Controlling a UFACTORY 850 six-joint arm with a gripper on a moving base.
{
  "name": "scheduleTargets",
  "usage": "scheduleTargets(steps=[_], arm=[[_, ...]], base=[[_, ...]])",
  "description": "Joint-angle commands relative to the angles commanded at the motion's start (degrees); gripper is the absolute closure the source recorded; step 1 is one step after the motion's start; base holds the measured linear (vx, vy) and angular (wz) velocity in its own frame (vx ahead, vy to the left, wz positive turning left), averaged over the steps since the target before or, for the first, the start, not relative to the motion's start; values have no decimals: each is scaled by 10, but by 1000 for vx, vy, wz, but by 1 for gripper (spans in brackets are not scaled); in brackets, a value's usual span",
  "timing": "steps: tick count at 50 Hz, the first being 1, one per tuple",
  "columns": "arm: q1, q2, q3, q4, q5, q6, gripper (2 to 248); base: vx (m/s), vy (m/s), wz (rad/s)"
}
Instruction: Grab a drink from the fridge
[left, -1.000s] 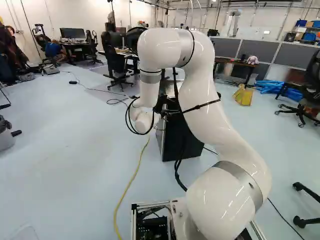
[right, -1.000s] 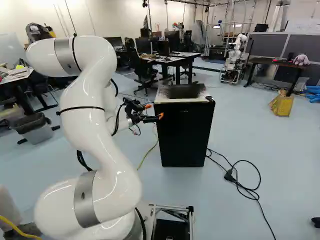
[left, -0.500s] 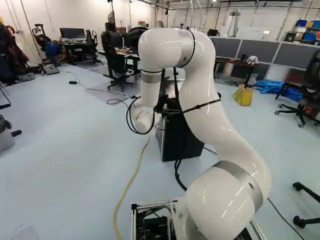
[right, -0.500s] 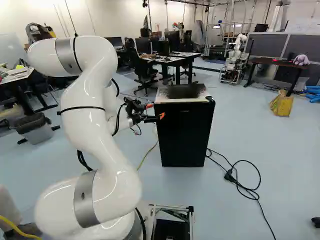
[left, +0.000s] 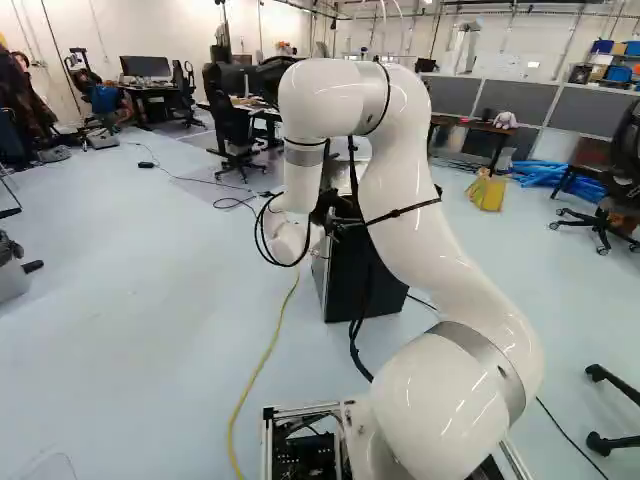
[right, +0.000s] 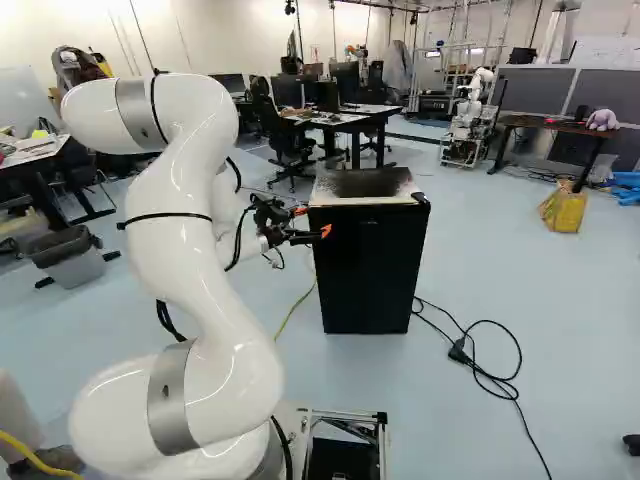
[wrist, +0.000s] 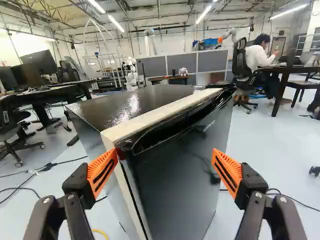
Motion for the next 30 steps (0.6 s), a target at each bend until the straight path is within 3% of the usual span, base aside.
scheduleTargets(steps=[30], arm=[[-15,0,-1,5,0,0,3]], base=[[0,0,0]])
